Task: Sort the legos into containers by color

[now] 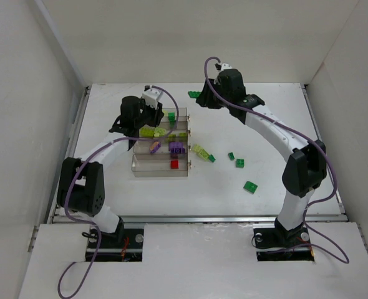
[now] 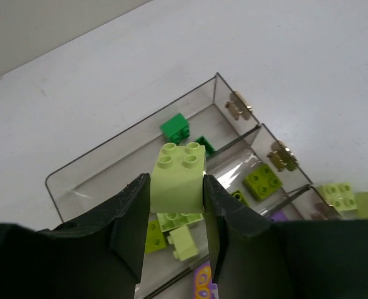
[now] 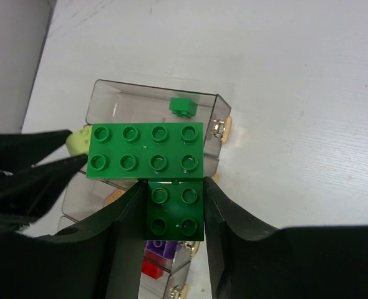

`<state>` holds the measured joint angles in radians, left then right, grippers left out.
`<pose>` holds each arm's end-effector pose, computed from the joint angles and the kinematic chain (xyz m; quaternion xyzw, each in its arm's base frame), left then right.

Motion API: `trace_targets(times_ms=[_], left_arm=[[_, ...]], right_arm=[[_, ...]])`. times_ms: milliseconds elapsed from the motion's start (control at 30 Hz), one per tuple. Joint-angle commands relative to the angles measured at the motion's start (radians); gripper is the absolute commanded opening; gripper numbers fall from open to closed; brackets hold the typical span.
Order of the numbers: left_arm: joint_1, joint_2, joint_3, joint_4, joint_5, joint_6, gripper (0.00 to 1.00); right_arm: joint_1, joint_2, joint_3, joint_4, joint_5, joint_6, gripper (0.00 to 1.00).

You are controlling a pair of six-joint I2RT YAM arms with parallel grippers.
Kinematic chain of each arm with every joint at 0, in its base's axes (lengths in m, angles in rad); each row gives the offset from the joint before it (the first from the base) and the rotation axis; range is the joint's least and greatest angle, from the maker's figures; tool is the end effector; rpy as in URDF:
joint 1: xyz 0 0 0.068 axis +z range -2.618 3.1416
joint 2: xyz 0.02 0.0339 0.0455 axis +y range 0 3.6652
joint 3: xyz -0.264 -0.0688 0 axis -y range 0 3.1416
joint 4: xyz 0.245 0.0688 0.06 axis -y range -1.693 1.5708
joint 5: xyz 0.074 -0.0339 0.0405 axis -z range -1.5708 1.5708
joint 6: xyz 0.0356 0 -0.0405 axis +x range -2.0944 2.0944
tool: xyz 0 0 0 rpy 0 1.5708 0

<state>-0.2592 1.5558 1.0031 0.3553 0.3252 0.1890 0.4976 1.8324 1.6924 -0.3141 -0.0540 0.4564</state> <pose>0.3467 -0.1037 0.2788 0.2697 0.7213 -0.1471 0.6208 0.3837 0.2106 0.3457 -0.0318 0.8473 0.2635 0.4600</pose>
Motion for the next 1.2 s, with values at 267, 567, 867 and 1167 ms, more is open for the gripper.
trace_targets(times_ms=[267,567,867,1167], left_arm=[[0.055,0.087,0.124,-0.208,-0.028,0.205,0.0],[0.055,0.122,0.126,-0.265,0.005,0.243,0.44],[0.055,0.104,0.117,-0.289,0.038,0.288,0.64],[0.055,-0.063,0.068,-0.129,0.274,0.567,0.61]], right_arm=[[-0.033,0.097,0.072,-0.011,-0.053,-0.122,0.0],[-0.042,0.139,0.101,-0.011,-0.107,-0.166,0.0],[-0.042,0.097,0.053,-0.031,-0.078,-0.222,0.0],[-0.042,0.048,0.013,-0.074,-0.179,-0.378,0.0]])
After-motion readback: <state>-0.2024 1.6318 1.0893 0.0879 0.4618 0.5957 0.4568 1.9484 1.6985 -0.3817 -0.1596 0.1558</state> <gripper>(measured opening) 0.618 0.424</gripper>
